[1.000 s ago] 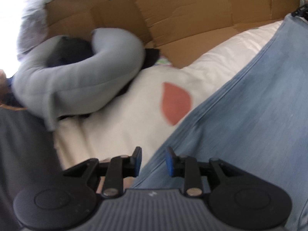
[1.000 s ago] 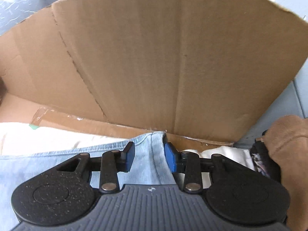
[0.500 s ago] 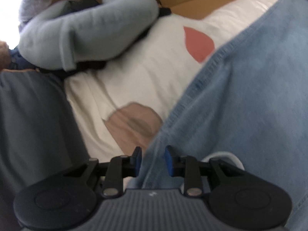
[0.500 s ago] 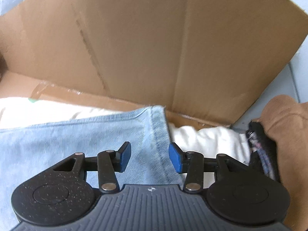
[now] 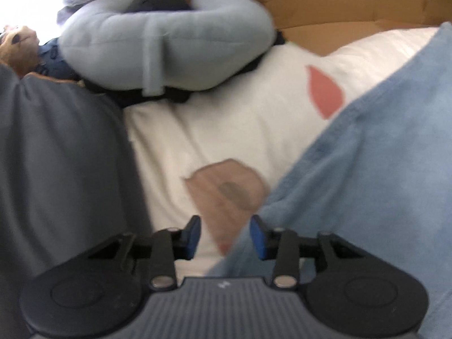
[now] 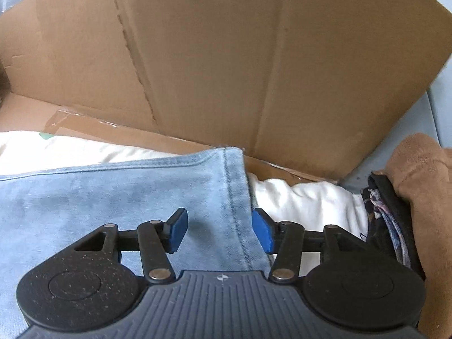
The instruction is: Fold clothes
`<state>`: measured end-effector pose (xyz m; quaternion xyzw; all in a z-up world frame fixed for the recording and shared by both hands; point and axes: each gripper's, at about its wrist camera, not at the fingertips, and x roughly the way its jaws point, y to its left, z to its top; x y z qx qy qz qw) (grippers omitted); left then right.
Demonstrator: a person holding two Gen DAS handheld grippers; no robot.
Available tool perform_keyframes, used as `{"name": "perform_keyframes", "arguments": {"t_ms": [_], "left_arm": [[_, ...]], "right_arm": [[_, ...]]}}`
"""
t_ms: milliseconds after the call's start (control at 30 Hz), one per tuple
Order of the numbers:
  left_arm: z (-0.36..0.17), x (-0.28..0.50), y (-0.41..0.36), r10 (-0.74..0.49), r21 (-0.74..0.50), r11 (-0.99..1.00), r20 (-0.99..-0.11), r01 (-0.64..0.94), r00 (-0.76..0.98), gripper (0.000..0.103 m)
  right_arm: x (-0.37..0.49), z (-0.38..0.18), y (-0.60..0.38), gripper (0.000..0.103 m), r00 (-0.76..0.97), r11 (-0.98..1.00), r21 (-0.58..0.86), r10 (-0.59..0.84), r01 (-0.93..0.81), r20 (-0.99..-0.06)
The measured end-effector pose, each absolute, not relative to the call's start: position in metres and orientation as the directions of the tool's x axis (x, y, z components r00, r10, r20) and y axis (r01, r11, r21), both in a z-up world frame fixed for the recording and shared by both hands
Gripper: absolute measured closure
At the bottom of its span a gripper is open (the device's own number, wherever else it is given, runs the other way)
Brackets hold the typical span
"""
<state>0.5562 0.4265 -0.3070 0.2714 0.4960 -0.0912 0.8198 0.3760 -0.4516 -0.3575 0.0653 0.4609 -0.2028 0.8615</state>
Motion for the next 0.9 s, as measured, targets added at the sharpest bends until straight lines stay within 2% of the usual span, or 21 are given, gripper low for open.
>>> {"name": "perform_keyframes", "arguments": {"t_ms": [100, 267, 633, 900], "left_arm": [[-0.317, 0.561, 0.427, 0.131, 0.353, 0.833, -0.874, 0.426, 0.467, 0.068], [-0.331, 0.557, 0.422, 0.100, 0.318, 0.830, -0.894, 0.459, 0.437, 0.078], [-0.317, 0.554, 0.421, 0.052, 0.273, 0.819, -0.912, 0.505, 0.407, 0.077], [-0.348, 0.554, 0.408, 0.118, 0.341, 0.770, -0.907, 0.540, 0.405, 0.076]], "right_arm": [[0.376, -0.360, -0.452, 0.045, 0.485, 0.907, -0.083, -0.296, 0.413, -0.823], [0.373, -0.362, -0.454, 0.045, 0.476, 0.906, -0.088, -0.298, 0.414, -0.828], [0.367, -0.364, -0.456, 0.045, 0.466, 0.906, -0.097, -0.301, 0.412, -0.832], [0.371, -0.363, -0.450, 0.045, 0.461, 0.910, -0.114, -0.307, 0.399, -0.833]]}}
